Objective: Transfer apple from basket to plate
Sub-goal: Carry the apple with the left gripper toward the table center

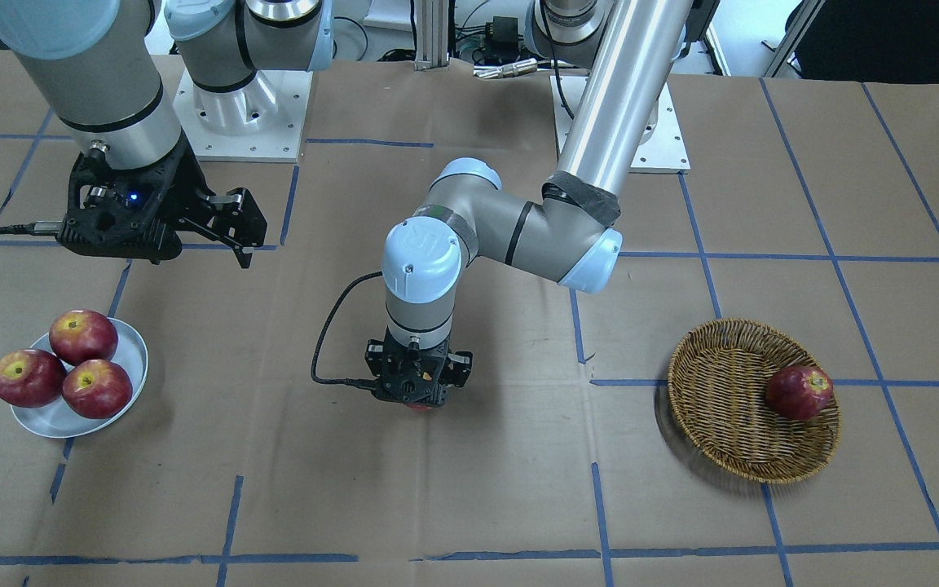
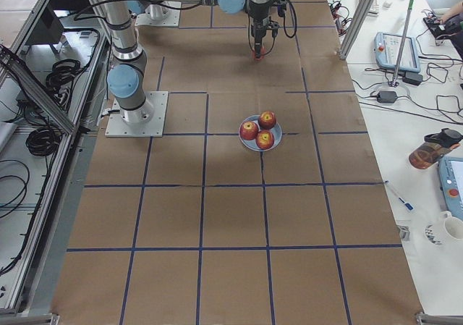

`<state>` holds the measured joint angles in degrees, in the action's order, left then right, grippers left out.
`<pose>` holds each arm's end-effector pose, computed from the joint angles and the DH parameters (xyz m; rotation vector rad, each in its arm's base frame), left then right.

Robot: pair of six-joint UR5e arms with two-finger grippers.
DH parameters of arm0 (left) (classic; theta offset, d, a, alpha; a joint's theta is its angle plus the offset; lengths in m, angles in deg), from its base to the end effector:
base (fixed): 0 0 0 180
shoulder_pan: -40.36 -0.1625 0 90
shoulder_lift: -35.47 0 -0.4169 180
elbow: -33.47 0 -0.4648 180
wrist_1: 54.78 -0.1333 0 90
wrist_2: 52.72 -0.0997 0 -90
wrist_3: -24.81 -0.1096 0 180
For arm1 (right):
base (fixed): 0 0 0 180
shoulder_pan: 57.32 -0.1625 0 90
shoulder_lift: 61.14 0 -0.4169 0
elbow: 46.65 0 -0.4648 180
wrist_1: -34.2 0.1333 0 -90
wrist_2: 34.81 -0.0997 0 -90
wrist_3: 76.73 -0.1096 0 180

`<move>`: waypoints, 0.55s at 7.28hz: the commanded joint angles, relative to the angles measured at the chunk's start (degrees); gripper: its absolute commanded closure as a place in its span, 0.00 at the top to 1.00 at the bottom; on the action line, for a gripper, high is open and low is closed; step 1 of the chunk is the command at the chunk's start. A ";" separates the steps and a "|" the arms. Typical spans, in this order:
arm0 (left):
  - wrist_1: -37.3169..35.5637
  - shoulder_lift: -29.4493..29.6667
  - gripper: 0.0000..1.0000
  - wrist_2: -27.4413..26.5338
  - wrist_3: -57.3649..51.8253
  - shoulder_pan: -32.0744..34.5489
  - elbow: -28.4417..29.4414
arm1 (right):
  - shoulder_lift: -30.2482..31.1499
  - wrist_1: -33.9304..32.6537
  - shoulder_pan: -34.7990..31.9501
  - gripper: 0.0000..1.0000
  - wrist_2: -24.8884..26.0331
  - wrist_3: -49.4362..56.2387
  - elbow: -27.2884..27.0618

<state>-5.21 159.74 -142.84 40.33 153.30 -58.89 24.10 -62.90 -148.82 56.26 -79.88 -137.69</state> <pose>-0.4010 -0.6061 0.1270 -0.2018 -3.1136 0.0988 0.1469 -0.5955 0.4237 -0.0453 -3.1233 0.0366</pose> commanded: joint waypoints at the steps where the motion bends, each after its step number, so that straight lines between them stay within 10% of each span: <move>1: 0.26 -0.26 0.99 0.04 -0.05 0.00 -0.37 | -0.16 -0.02 -0.08 1.00 -0.19 -0.01 0.25; 4: 7.50 -8.83 0.99 -0.14 -3.11 -4.02 1.56 | -0.24 -0.72 -0.08 1.00 -0.19 0.07 0.25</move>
<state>-2.40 155.44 -142.87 38.73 151.70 -57.90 23.88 -63.38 -148.90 56.10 -79.86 -137.43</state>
